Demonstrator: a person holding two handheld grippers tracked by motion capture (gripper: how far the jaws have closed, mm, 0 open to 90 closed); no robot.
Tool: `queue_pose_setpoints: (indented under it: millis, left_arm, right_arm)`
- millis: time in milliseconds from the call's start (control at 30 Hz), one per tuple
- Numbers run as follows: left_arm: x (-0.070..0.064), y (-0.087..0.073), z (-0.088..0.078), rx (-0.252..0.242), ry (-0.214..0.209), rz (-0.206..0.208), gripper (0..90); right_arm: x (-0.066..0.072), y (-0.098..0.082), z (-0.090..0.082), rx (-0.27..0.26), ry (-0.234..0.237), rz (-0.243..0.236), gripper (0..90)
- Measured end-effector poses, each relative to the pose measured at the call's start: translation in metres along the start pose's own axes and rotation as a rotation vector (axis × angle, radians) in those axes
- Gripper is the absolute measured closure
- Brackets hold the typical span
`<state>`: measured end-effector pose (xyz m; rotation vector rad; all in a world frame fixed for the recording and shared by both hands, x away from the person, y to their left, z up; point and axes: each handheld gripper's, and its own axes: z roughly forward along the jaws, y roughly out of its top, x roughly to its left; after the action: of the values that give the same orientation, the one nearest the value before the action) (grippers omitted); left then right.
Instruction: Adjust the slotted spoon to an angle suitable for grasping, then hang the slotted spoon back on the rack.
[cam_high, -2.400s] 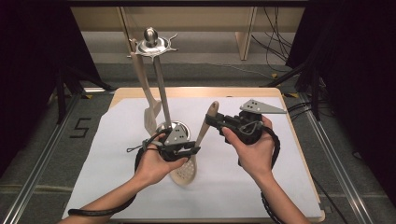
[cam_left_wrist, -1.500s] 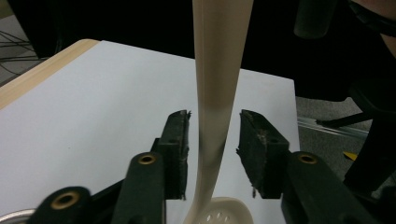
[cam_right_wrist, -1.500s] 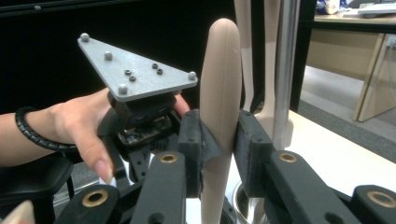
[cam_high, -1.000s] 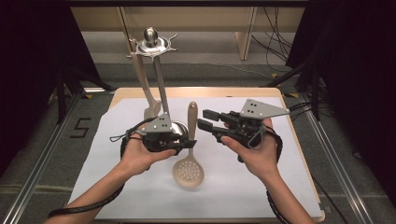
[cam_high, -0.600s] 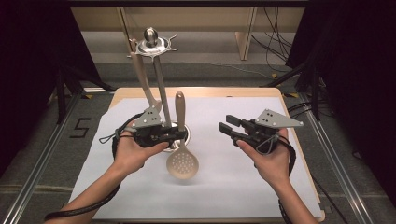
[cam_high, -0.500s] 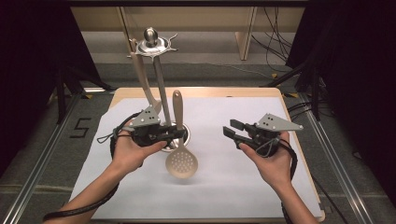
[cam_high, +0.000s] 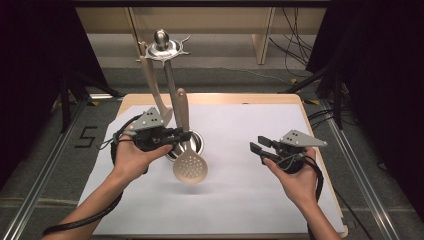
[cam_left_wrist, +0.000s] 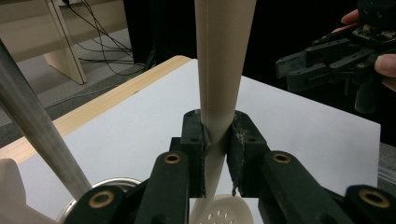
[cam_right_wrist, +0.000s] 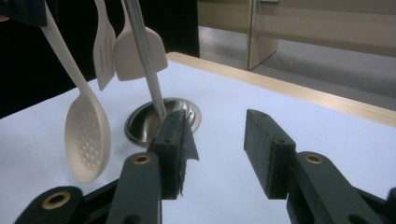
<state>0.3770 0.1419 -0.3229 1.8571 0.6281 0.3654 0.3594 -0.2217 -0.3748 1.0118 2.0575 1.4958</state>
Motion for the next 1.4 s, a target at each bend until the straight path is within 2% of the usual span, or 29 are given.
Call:
queue_pose_setpoints:
  millis: [33, 67, 100, 200, 333, 367, 400, 433, 533, 600, 633, 700, 767, 800, 900, 1033, 1100, 1133, 1200, 1233, 1267, 1300, 1400]
  left_arm:
    - [0.000, 0.001, 0.000, 0.004, -0.001, 0.001, 76.8]
    - [0.000, 0.001, 0.000, 0.009, -0.001, 0.004, 76.8]
    - [0.000, 0.002, 0.000, 0.011, 0.002, 0.006, 76.8]
    - [-0.001, 0.006, 0.000, 0.002, 0.002, 0.014, 76.8]
    - [0.000, 0.008, -0.001, 0.005, 0.007, 0.014, 76.8]
    - [0.000, 0.009, -0.001, 0.009, 0.011, 0.017, 76.8]
    - [0.001, 0.009, -0.001, 0.010, 0.016, 0.015, 76.8]
    - [0.001, 0.009, -0.001, 0.009, 0.020, 0.014, 76.8]
    - [0.001, 0.010, -0.002, 0.004, 0.020, 0.005, 76.8]
    - [0.001, 0.011, -0.002, 0.007, 0.018, 0.013, 76.8]
    - [0.001, 0.012, -0.001, 0.004, 0.015, 0.013, 76.8]
    - [0.002, 0.013, -0.001, 0.002, 0.011, 0.014, 76.8]
    - [0.004, 0.015, 0.000, 0.002, 0.010, 0.018, 76.8]
    - [0.004, 0.015, 0.000, 0.000, 0.010, 0.019, 76.8]
    - [0.005, 0.018, 0.000, -0.006, 0.018, 0.020, 76.8]
    - [0.007, 0.019, 0.000, -0.005, 0.020, 0.019, 76.8]
    - [0.006, 0.019, -0.001, -0.003, 0.026, 0.020, 76.8]
    - [0.006, 0.019, -0.001, 0.000, 0.028, 0.022, 76.8]
    - [0.007, 0.019, -0.001, -0.001, 0.024, 0.017, 76.8]
    - [0.007, 0.019, -0.001, -0.001, 0.022, 0.011, 76.8]
    - [0.007, 0.020, 0.000, -0.002, 0.021, 0.005, 76.8]
    - [0.008, 0.021, 0.000, -0.002, 0.020, 0.011, 76.8]
    - [0.007, 0.023, 0.001, 0.000, 0.024, 0.020, 76.8]
  right_arm:
    - [0.000, 0.001, -0.002, 0.005, -0.009, 0.001, 59.9]
    - [0.000, 0.001, -0.002, -0.008, 0.003, 0.006, 59.9]
    - [-0.001, 0.002, -0.004, 0.003, -0.012, 0.001, 59.9]
    - [-0.002, 0.003, -0.004, -0.008, 0.004, 0.007, 59.9]
    - [-0.003, 0.004, -0.007, -0.010, -0.011, 0.024, 59.9]
    - [-0.004, 0.005, -0.006, -0.029, -0.022, 0.009, 59.9]
    - [-0.002, 0.005, -0.006, -0.025, -0.022, 0.044, 59.9]
    - [-0.003, 0.006, -0.007, -0.014, -0.002, 0.035, 60.0]
    - [-0.004, 0.007, -0.007, -0.027, 0.003, 0.006, 59.9]
    - [-0.003, 0.006, -0.009, -0.028, 0.001, 0.005, 59.8]
    - [-0.002, 0.006, -0.010, -0.022, 0.003, 0.029, 59.8]
    - [-0.004, 0.006, -0.012, -0.020, -0.017, 0.007, 59.8]
    - [-0.005, 0.005, -0.013, -0.019, -0.020, 0.025, 59.8]
    - [-0.007, 0.005, -0.012, -0.023, -0.020, 0.014, 59.8]
    - [-0.008, 0.004, -0.013, -0.009, -0.043, 0.041, 59.8]
    - [-0.014, -0.001, -0.010, 0.006, -0.075, 0.026, 59.6]
    - [-0.015, -0.007, -0.008, 0.007, -0.085, 0.041, 59.6]
    - [-0.016, -0.009, -0.008, 0.029, -0.088, 0.052, 59.6]
    - [-0.021, -0.014, -0.006, 0.041, -0.093, 0.030, 59.6]
    - [-0.020, -0.016, -0.008, 0.055, -0.096, 0.054, 59.6]
    - [-0.021, -0.016, -0.009, 0.056, -0.097, 0.054, 59.6]
    - [-0.022, -0.017, -0.010, 0.044, -0.101, 0.030, 59.6]
    - [-0.021, -0.016, -0.014, 0.056, -0.111, 0.046, 59.6]
